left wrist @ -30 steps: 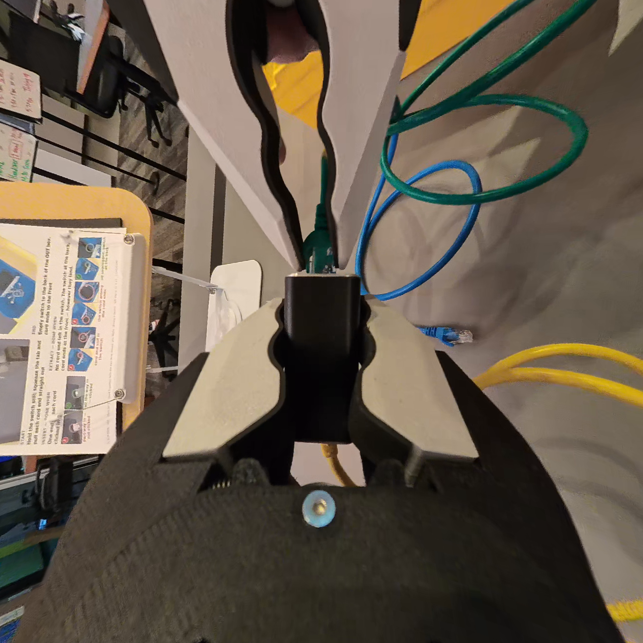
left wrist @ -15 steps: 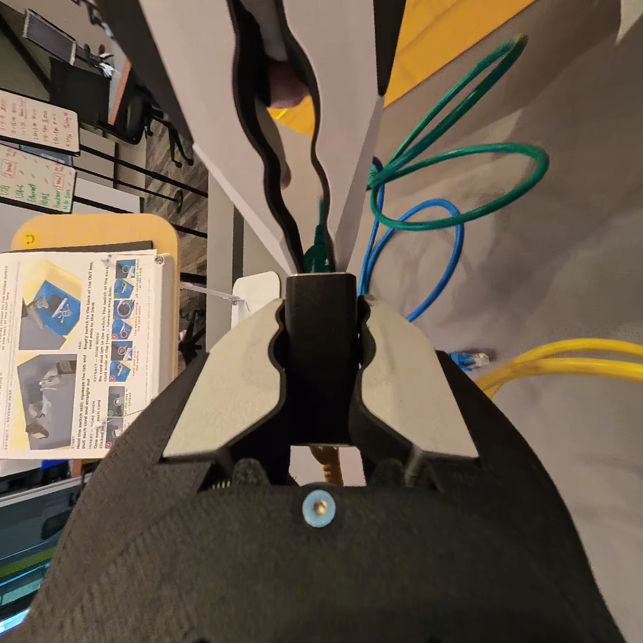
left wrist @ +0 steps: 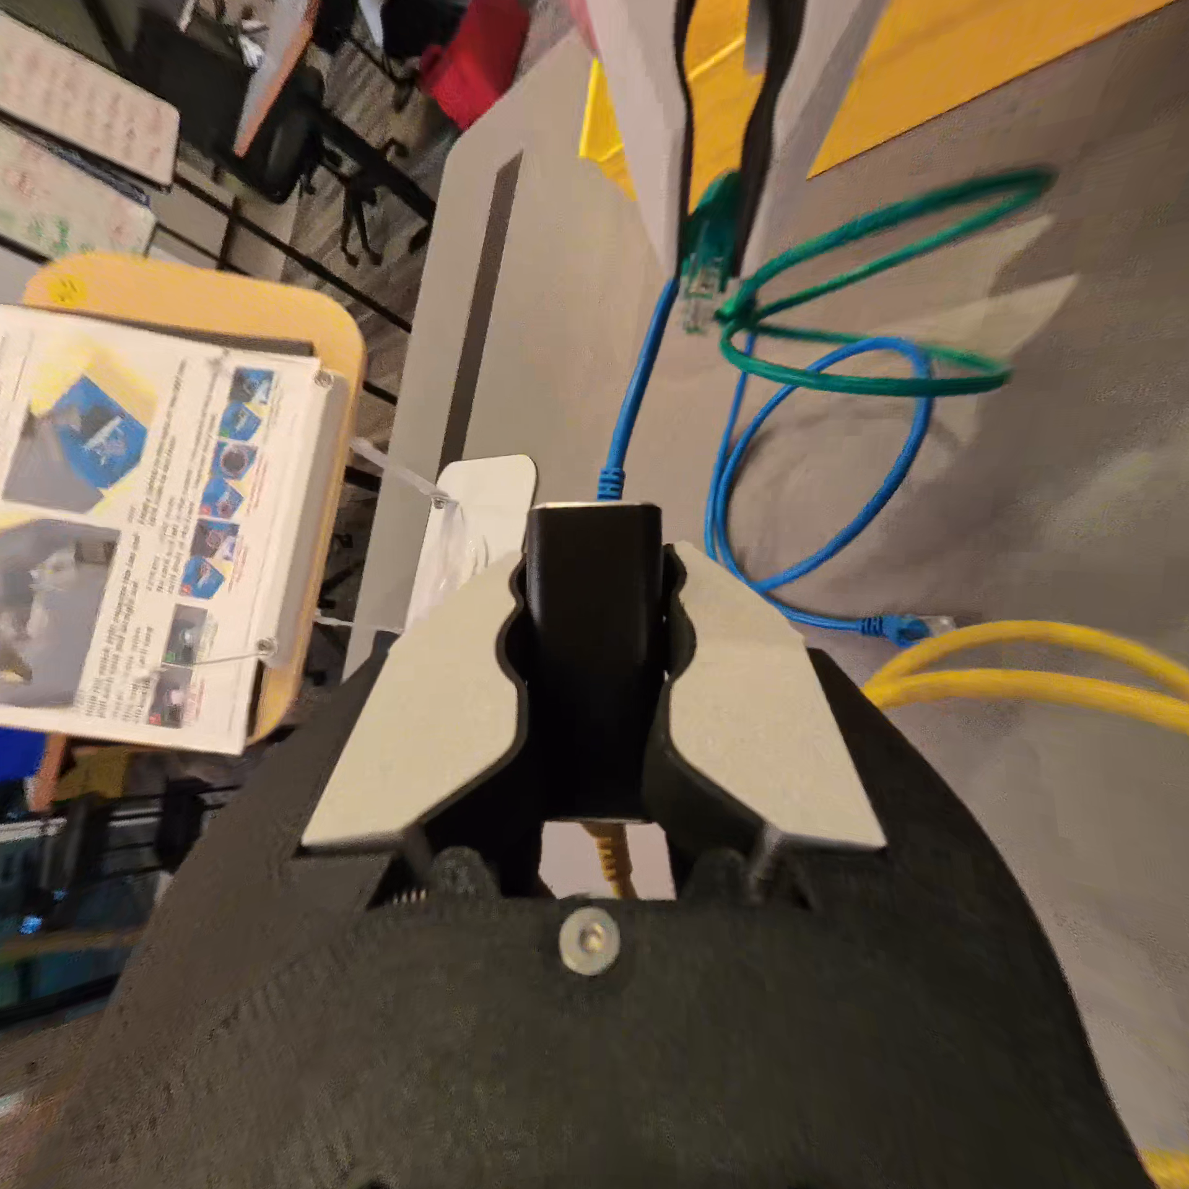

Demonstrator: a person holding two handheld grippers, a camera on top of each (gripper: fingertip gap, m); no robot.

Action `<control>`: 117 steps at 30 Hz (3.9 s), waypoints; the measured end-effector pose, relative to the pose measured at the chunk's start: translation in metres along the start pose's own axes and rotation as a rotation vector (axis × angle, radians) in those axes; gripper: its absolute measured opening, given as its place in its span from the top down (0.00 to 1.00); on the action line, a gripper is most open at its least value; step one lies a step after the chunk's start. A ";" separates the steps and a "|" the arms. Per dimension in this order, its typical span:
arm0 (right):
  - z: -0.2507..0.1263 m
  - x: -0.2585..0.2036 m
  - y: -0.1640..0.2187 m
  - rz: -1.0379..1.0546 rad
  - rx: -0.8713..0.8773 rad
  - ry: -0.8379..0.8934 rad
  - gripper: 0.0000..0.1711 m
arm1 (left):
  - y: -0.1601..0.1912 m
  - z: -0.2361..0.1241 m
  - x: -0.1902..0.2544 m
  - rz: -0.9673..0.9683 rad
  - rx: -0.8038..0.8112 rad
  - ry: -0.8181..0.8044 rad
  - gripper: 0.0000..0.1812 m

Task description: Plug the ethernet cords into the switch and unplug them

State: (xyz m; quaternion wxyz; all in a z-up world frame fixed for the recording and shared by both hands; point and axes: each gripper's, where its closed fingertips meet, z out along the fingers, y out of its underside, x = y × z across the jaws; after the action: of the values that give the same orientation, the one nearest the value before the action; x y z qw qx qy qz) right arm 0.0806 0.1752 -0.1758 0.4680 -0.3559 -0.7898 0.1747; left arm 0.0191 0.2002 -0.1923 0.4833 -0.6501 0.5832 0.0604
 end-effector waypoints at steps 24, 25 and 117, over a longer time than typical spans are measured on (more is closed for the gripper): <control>-0.109 0.056 0.003 0.104 -0.098 0.373 0.96 | 0.006 -0.026 -0.043 -0.181 0.058 -0.297 0.80; -0.101 0.053 0.008 0.091 -0.127 0.365 0.96 | -0.001 -0.028 -0.044 -0.172 0.077 -0.306 0.80; -0.042 0.022 0.011 0.153 -0.258 0.479 0.73 | 0.012 -0.008 -0.011 0.138 0.001 -0.223 0.80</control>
State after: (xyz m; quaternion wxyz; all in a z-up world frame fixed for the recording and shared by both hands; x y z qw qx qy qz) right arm 0.1147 0.1961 -0.1474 0.5774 -0.5024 -0.6433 0.0184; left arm 0.0024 0.2040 -0.1881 0.5401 -0.5975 0.5692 0.1652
